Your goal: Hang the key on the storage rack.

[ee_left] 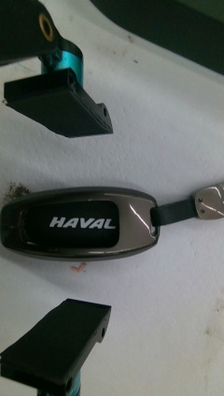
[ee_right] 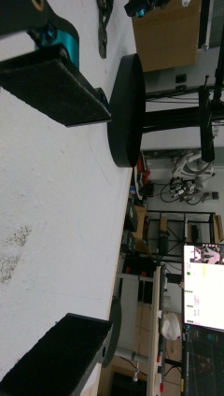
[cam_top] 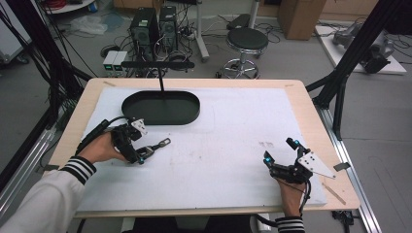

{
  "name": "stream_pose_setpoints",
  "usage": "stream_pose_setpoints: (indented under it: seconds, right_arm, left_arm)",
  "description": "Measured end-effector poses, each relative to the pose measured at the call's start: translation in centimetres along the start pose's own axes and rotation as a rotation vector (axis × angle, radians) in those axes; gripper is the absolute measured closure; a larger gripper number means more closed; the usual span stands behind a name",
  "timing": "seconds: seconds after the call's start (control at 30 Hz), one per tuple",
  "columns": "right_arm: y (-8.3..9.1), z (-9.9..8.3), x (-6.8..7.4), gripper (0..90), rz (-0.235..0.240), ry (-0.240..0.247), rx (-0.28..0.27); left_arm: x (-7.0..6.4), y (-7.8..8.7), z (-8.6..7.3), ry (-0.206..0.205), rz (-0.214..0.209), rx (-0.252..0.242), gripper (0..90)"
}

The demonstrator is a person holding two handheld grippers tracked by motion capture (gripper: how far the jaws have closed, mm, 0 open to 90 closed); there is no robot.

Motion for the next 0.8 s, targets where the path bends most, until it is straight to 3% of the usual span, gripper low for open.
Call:
stream_pose_setpoints:
  seconds: [0.3, 0.53, 0.8]
  right_arm:
    - [0.0, 0.0, -0.1, 1.7, 0.0, 0.004, -0.006]
    - [0.0, 0.0, 0.0, 1.7, 0.0, -0.002, -0.001]
    - [0.0, 0.0, 0.0, 1.7, 0.002, 0.001, -0.003]
  left_arm:
    - [0.0, -0.8, -0.3, 0.001, -0.003, 0.113, 17.5]
    - [-0.1, -0.9, -0.3, -0.005, -0.012, 0.134, 25.6]
    - [-0.1, -1.2, -0.2, 0.019, -0.006, 0.147, 31.6]
Point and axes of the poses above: each handheld gripper's, and its own axes: y roughly backward along the jaws, z roughly out of its top, x roughly to its left, the point moved 2 cm from there along -y, roughly forward along the jaws, and after that the axes turned 11 degrees about -x, right-handed, at the moved point
